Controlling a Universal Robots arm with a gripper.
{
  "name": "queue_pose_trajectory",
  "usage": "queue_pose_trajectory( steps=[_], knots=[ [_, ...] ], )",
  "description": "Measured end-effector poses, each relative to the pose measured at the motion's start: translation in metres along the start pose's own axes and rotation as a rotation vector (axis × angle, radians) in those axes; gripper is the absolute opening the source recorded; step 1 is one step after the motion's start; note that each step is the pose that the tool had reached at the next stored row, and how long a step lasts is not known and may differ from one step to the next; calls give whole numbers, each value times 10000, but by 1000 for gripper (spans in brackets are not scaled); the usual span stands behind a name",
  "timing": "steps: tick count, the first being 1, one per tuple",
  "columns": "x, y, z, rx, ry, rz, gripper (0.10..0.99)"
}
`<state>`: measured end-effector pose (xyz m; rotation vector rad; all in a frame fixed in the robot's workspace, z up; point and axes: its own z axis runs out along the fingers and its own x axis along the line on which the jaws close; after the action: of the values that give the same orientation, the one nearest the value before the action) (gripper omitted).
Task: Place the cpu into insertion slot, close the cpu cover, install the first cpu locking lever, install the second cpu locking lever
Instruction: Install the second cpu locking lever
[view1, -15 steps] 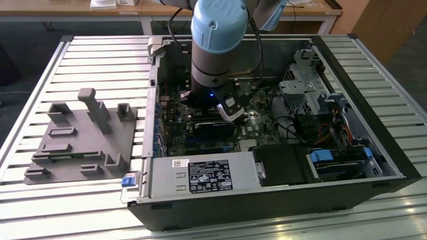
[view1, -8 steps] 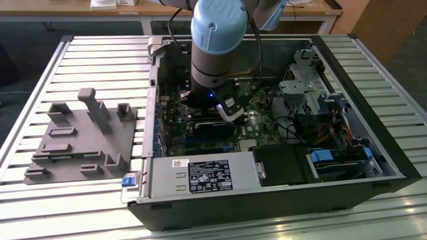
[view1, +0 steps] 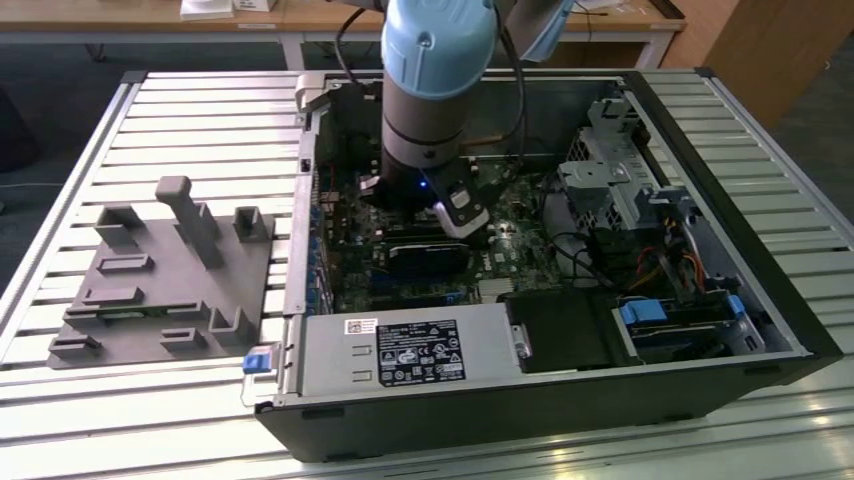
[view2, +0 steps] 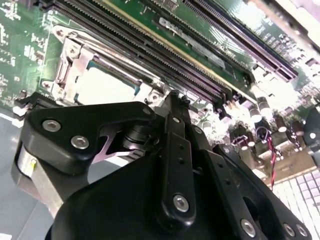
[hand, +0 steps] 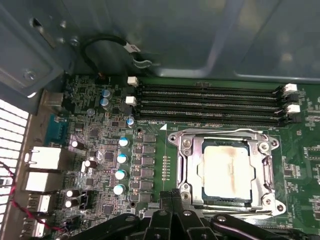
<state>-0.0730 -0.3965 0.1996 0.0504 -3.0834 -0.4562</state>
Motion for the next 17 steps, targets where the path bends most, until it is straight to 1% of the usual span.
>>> queue_pose_trajectory(
  steps=[5,12,17],
  knots=[
    [2,25,-83,0,0,0,106],
    [5,69,-228,0,0,0,106],
    [6,95,-312,0,0,0,106]
  ],
)
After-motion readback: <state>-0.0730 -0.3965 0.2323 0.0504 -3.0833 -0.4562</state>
